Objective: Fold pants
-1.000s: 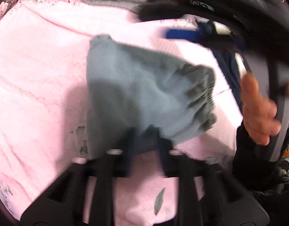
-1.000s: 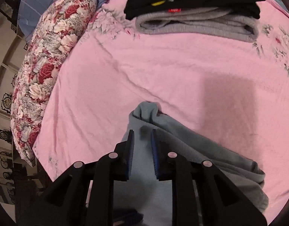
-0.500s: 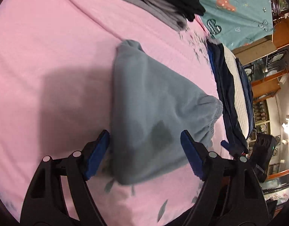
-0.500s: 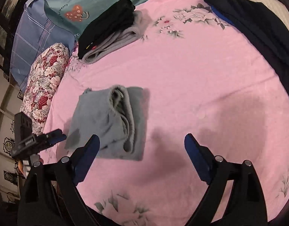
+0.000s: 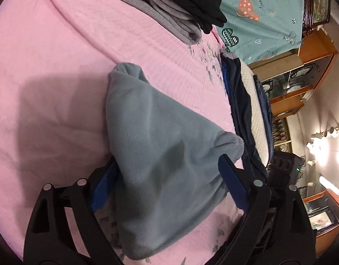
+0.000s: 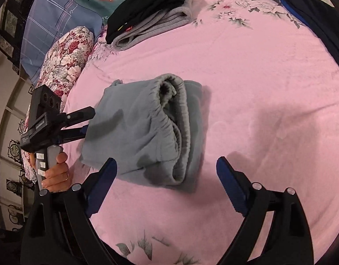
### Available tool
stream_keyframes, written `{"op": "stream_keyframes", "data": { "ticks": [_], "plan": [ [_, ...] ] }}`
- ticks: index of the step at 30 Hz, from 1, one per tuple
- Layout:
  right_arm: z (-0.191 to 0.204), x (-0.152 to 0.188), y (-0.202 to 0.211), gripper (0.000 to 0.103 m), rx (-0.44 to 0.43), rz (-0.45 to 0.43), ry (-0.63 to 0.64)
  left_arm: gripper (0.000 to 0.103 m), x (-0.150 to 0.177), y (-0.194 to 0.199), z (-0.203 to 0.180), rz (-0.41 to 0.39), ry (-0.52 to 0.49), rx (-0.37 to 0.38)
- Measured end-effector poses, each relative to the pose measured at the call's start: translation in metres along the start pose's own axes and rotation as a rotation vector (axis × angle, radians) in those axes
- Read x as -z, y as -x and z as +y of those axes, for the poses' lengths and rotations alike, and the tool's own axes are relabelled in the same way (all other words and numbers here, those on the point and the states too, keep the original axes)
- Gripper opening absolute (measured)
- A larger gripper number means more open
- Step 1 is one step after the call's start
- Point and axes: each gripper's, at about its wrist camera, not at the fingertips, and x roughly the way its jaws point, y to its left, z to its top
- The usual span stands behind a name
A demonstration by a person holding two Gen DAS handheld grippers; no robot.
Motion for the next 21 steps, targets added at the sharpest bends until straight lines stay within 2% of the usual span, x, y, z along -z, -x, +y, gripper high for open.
{"op": "stream_keyframes", "data": {
  "ticks": [3, 8, 10, 11, 12, 14, 16, 18, 21],
  "plan": [
    [-0.004, -0.013, -0.019, 0.092, 0.011, 0.03, -0.034, 0.09, 0.002, -0.001, -0.003, -0.003, -0.021, -0.016],
    [-0.001, -0.023, -0.029, 0.092, 0.006, 0.004, -0.027, 0.087, 0.004, 0.002, -0.003, -0.007, -0.022, -0.019],
    [0.002, -0.024, -0.032, 0.079, 0.005, 0.0, -0.005, 0.077, 0.005, 0.003, -0.004, -0.017, -0.021, -0.045],
    [0.003, -0.024, -0.033, 0.067, 0.028, -0.005, 0.008, 0.073, 0.006, 0.002, -0.004, -0.021, -0.027, -0.064],
    [0.004, -0.025, -0.034, 0.06, 0.038, -0.006, 0.019, 0.066, 0.007, 0.002, -0.006, -0.024, -0.039, -0.086],
    [0.002, -0.027, -0.035, 0.055, 0.015, 0.0, 0.014, 0.055, 0.007, -0.001, -0.008, -0.019, -0.056, -0.107],
    [0.0, -0.029, -0.038, 0.046, -0.014, 0.009, 0.001, 0.037, 0.008, -0.003, -0.007, -0.014, -0.05, -0.119],
    [0.0, -0.029, -0.041, 0.029, -0.028, 0.017, -0.004, 0.021, 0.009, 0.0, -0.004, -0.024, -0.02, -0.124],
    [0.005, -0.028, -0.036, 0.023, -0.019, 0.01, 0.002, 0.02, 0.015, 0.015, -0.009, -0.064, -0.013, -0.086]
  ]
}}
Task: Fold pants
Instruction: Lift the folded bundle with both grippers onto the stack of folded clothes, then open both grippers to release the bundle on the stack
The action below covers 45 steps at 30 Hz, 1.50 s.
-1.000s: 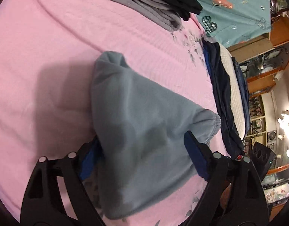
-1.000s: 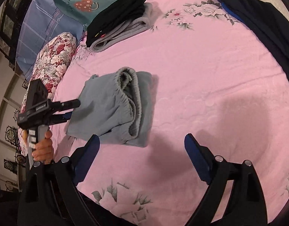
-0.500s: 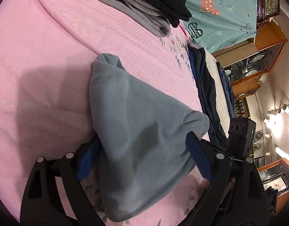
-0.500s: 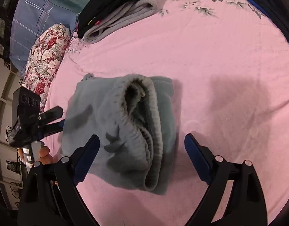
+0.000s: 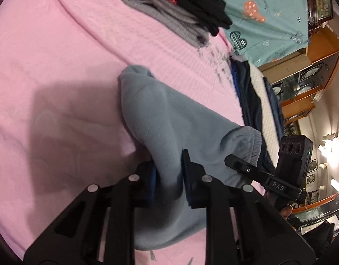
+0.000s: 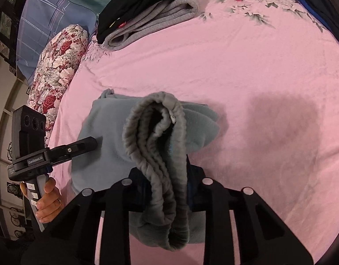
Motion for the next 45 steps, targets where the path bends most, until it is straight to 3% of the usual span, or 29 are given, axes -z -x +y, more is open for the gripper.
{"op": "stream_keyframes", "data": {
  "ticks": [6, 12, 17, 21, 24, 26, 27, 29, 32, 33, 35, 38, 40, 41, 45],
  "plan": [
    [0.025, 0.0, 0.035, 0.022, -0.029, -0.045, 0.081, 0.013, -0.008, 0.03, -0.032, -0.066, -0.046, -0.025],
    [0.045, -0.04, 0.051, 0.022, -0.026, -0.071, 0.168, 0.013, -0.083, 0.05, -0.084, -0.128, -0.159, -0.086],
    [0.067, -0.137, 0.07, 0.022, -0.024, -0.21, 0.258, 0.013, -0.203, 0.056, -0.117, -0.224, -0.213, -0.126],
    [0.082, -0.231, 0.067, 0.022, -0.009, -0.324, 0.294, 0.013, -0.304, 0.031, -0.108, -0.264, -0.176, -0.167],
    [0.078, -0.29, 0.045, 0.022, 0.019, -0.375, 0.286, 0.013, -0.347, -0.003, -0.082, -0.235, -0.151, -0.212],
    [0.065, -0.318, 0.02, 0.022, 0.03, -0.361, 0.254, 0.013, -0.359, -0.025, -0.062, -0.197, -0.144, -0.233],
    [0.056, -0.33, 0.003, 0.022, 0.04, -0.341, 0.236, 0.017, -0.362, -0.034, -0.052, -0.183, -0.139, -0.235],
    [0.041, -0.341, -0.025, 0.025, 0.07, -0.312, 0.218, 0.038, -0.359, -0.038, -0.04, -0.175, -0.143, -0.226],
    [0.025, -0.342, -0.049, 0.064, 0.138, -0.309, 0.205, 0.054, -0.347, -0.021, -0.04, -0.197, -0.157, -0.215],
    [0.02, -0.342, -0.05, 0.068, 0.143, -0.315, 0.188, 0.067, -0.343, -0.006, -0.044, -0.236, -0.162, -0.246],
    [0.02, -0.343, -0.046, 0.069, 0.135, -0.303, 0.172, 0.073, -0.328, 0.024, -0.057, -0.319, -0.186, -0.283],
    [0.031, -0.342, -0.009, 0.069, 0.129, -0.343, 0.149, 0.09, -0.298, 0.069, -0.095, -0.415, -0.237, -0.401],
    [0.042, -0.33, 0.023, 0.08, 0.126, -0.413, 0.142, 0.101, -0.265, 0.094, -0.127, -0.491, -0.291, -0.483],
    [0.048, -0.324, 0.039, 0.089, 0.136, -0.452, 0.134, 0.101, -0.249, 0.103, -0.14, -0.521, -0.321, -0.511],
    [0.08, -0.28, 0.091, 0.098, 0.252, -0.562, 0.141, 0.101, -0.179, 0.121, -0.183, -0.589, -0.394, -0.642]
  ]
}}
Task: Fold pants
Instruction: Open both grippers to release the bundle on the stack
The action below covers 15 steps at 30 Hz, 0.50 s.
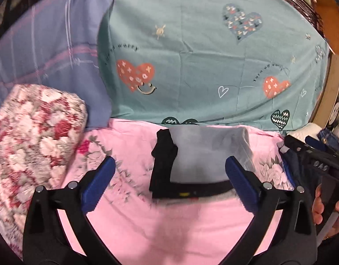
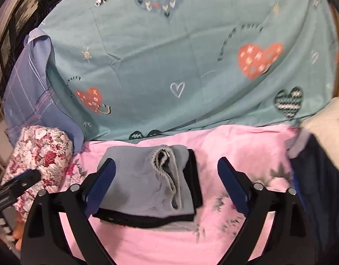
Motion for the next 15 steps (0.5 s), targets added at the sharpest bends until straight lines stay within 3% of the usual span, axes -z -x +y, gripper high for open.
{"op": "stream_keyframes", "data": {
  "ticks": [3, 7, 12, 15],
  "plan": [
    [0.02, 0.021, 0.036, 0.099, 0.107, -0.018, 0.098, 0.101, 0.029, 0.036, -0.014, -0.035, 0.004, -0.014],
    [0.03, 0.073, 0.076, 0.102, 0.154, -0.042, 0.193, 0.101, 0.072, 0.053, -0.023, -0.04, 0.045, -0.056],
    [0.016, 0.149, 0.096, 0.102, 0.175, -0.06, 0.152, 0.101, 0.118, 0.027, -0.031, 0.005, 0.029, -0.101],
    [0.008, 0.174, 0.091, 0.102, 0.214, -0.045, 0.136, 0.101, 0.136, 0.006, -0.029, 0.039, 0.02, -0.099]
  ]
}}
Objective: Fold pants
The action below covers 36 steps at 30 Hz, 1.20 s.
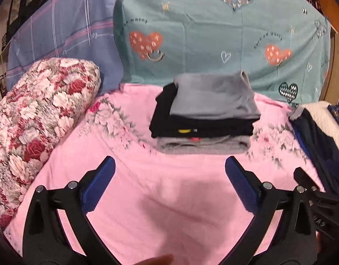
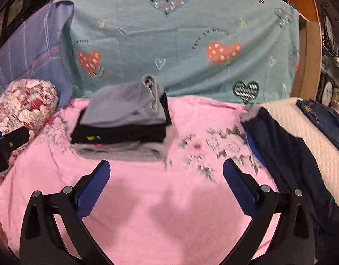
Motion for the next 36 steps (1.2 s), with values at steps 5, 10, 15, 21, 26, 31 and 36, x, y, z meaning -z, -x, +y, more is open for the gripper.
{"op": "stream_keyframes", "data": {
  "ticks": [5, 10, 15, 21, 26, 31, 36],
  "plan": [
    [-0.004, 0.022, -0.018, 0.102, 0.014, 0.059, -0.032, 0.101, 0.018, -0.027, 0.007, 0.033, 0.011, -0.028],
    [0.007, 0.038, -0.034, 0.102, 0.048, 0.09, 0.019, 0.101, 0.026, -0.044, 0.013, 0.091, 0.024, -0.017],
    [0.024, 0.045, -0.035, 0.102, 0.022, 0.098, 0.088, 0.101, 0.029, -0.042, 0.012, 0.083, 0.024, -0.024],
    [0.028, 0.045, -0.032, 0.102, 0.02, 0.092, 0.11, 0.101, 0.03, -0.044, 0.011, 0.095, 0.026, -0.023],
    [0.021, 0.044, -0.035, 0.102, 0.01, 0.112, 0.069, 0.101, 0.032, -0.045, 0.01, 0.099, 0.028, -0.023],
    [0.016, 0.043, -0.034, 0.102, 0.008, 0.112, 0.039, 0.101, 0.032, -0.046, 0.012, 0.108, 0.043, -0.017],
    [0.016, 0.043, -0.032, 0.102, 0.007, 0.111, 0.032, 0.101, 0.032, -0.048, 0.013, 0.118, 0.045, -0.008]
  ]
}}
